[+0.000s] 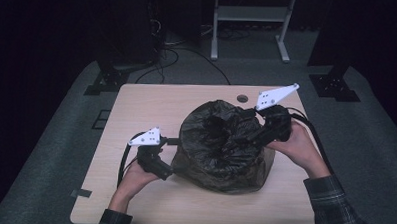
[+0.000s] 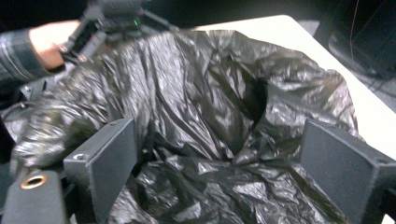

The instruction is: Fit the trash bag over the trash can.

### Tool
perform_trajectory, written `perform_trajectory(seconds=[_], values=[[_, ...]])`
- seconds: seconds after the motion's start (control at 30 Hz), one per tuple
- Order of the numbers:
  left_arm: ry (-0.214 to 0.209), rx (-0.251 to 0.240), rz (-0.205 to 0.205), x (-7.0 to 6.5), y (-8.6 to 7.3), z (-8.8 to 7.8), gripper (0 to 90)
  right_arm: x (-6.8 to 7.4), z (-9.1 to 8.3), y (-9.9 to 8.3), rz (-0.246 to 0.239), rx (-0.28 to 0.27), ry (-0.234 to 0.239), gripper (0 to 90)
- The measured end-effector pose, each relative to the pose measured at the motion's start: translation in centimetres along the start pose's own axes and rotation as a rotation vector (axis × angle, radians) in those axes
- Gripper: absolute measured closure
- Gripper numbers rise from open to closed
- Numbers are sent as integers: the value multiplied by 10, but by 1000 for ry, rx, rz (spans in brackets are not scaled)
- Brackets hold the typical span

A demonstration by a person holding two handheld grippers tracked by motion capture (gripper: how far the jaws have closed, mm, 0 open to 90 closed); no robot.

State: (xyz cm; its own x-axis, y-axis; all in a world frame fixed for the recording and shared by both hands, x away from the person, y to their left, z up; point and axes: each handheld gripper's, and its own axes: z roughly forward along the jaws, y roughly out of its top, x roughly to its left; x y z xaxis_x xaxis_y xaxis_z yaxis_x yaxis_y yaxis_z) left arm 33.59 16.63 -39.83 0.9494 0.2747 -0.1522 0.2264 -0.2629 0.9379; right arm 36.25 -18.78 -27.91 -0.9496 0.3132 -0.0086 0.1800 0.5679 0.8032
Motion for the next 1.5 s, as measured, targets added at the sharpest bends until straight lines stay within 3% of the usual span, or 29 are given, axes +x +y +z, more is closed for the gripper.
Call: perform_trajectory(seconds=[0.1, 0.73, 0.87, 0.97, 1.13, 1.27, 1.5], values=[[0, 0, 2, 0, 0, 0, 0, -2, 4, -2, -7, 67, -20, 103], [-17, 26, -3, -1, -2, 7, 0, -8, 27, -7, -48, 265, -25, 104], [-19, 27, -1, -1, -2, 7, 0, -6, 34, -3, -71, 356, -22, 103], [-19, 29, 1, -1, -2, 8, 0, -4, 41, -1, -75, 430, -6, 102], [-19, 35, 3, 0, -2, 8, 0, -3, 45, 1, -83, 475, 19, 103], [-20, 41, 4, -1, -2, 9, 0, -3, 51, 1, -58, 554, 77, 106], [-23, 48, 4, -1, -2, 10, 0, -3, 51, 0, -70, 563, 76, 105]])
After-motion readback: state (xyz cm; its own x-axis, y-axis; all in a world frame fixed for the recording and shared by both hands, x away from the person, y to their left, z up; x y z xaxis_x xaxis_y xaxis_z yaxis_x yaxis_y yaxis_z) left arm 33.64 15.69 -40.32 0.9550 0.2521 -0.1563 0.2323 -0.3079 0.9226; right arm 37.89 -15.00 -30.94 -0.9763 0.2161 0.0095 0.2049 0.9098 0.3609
